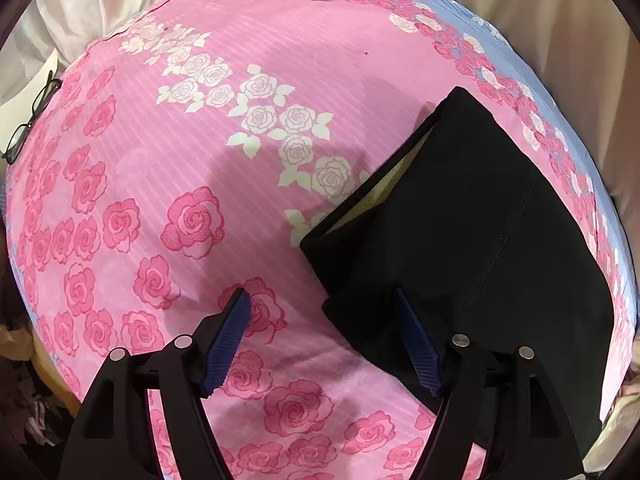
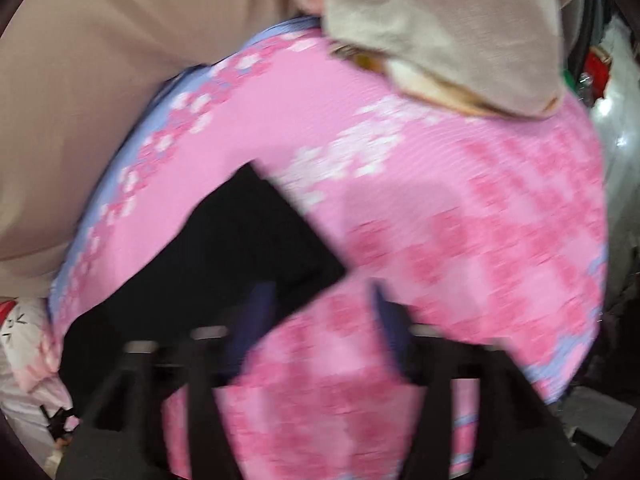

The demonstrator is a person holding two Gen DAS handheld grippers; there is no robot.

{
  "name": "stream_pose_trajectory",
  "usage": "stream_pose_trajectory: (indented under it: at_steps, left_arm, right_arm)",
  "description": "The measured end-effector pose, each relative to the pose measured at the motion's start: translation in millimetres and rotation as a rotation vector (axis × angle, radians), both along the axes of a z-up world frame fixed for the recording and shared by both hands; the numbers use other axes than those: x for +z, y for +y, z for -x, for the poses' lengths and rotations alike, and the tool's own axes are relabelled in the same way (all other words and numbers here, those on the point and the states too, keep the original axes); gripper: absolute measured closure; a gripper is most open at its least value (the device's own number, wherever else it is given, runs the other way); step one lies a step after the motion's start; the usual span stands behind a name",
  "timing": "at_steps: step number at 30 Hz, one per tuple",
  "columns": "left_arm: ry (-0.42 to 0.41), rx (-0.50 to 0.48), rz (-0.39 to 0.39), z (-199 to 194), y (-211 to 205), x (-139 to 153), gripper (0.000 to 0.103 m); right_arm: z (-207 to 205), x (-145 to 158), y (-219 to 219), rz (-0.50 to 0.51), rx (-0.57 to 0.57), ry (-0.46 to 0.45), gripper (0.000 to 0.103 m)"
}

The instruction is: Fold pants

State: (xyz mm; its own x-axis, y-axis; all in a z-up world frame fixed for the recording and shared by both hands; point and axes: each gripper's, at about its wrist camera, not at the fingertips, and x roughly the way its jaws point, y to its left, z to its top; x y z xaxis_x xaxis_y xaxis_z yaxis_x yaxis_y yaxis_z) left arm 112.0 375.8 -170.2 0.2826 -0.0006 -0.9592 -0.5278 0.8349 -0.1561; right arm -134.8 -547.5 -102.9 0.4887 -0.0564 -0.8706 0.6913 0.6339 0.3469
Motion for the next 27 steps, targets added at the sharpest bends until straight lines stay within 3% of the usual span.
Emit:
stream_pose_trajectory:
  at_steps: [2,4,7,9,11,15,17,19,22,27]
  left_arm:
    - [-0.003,0.009,-0.005,0,-2,0,0.031]
    - [-0.011,0.023,-0.005,3,-2,2,0.032]
    - [-0.06,0.042,-0.034,12,-4,16,0.032]
    - [-0.094,0.04,-0.07,19,-8,28,0.032]
    - [-0.141,0.038,-0.114,29,-16,46,0.032]
    - [-0.177,0.011,-0.238,38,-35,77,0.032]
    - [-0.213,-0.031,-0.208,38,-43,86,0.032]
    - [-0.209,-0.07,-0.16,37,-53,85,0.026]
    - [-0.17,-0.112,-0.09,34,-74,68,0.026]
    - [-0.138,-0.137,0.011,35,-92,42,0.026]
  right_arm:
    - [-21,-1,31,0.007,0.065,-0.043,0.017]
    - [-44,-8,63,-0.048,0.107,-0.067,0.036]
    - [-84,-16,124,-0.209,0.213,-0.152,0.041]
    - [-109,-13,168,-0.206,0.328,-0.133,0.041]
    - [-136,1,234,-0.038,0.529,-0.075,0.041]
    - [-162,10,367,0.435,1.0,0.001,0.041]
    - [-161,-2,410,0.62,1.189,0.049,0.041]
    - [-156,-12,434,0.703,1.332,0.052,0.048]
    - [-159,-22,440,0.688,1.383,0.078,0.057]
    - [-184,-19,376,0.412,1.132,0.047,0.058]
